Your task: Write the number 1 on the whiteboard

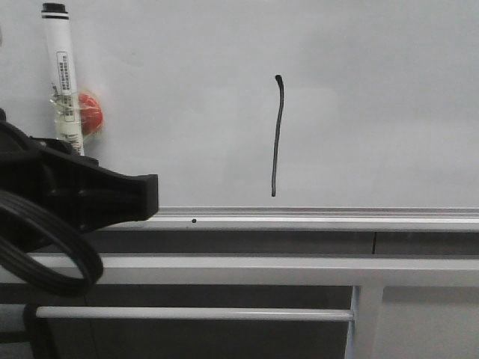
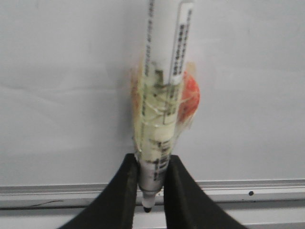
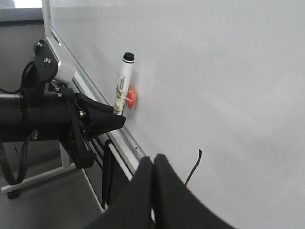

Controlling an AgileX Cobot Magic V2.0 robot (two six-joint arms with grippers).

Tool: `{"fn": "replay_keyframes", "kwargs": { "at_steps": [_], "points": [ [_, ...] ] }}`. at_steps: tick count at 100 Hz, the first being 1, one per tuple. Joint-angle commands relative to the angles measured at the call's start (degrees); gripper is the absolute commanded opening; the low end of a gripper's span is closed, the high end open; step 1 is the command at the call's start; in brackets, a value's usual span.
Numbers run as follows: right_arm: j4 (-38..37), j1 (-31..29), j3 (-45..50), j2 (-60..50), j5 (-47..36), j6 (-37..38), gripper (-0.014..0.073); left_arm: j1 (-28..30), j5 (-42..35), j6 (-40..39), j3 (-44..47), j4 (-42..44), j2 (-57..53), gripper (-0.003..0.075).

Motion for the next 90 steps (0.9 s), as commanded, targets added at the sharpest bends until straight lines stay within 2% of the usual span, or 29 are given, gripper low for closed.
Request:
{"fn": "replay_keyframes", "kwargs": {
  "at_steps": [1,12,32,70,90],
  "points": [
    [-0.4,-0.4,-1.6,0.4,-3.7,-0.2,-0.0063,0.1,-7.9,0.1,-1.0,3.7,-1.7,-0.0017],
    [-0.4,-0.4,-1.6,0.4,-3.7,-0.2,-0.0063,0.1,-6.8,0.0,-1.0,3.7,-1.7,0.0033],
    [-0.4,-0.4,-1.6,0.4,-3.6,-0.2,-0.0063,0.1,-7.4,-0.1,-1.0,3.3,-1.7,0.0264],
    [-0.4,-0.4,-1.6,0.4,-3.6,-0.2,-0.0063,0.1,-7.3,-0.1,-1.0,3.1,-1.7,0.0285],
    [-0.4,-0.4,-1.6,0.4,-3.6,-0.2,-0.0063,-1.4,-9.1,0.1,-1.0,-3.4,-3.5,0.0298]
  ]
}}
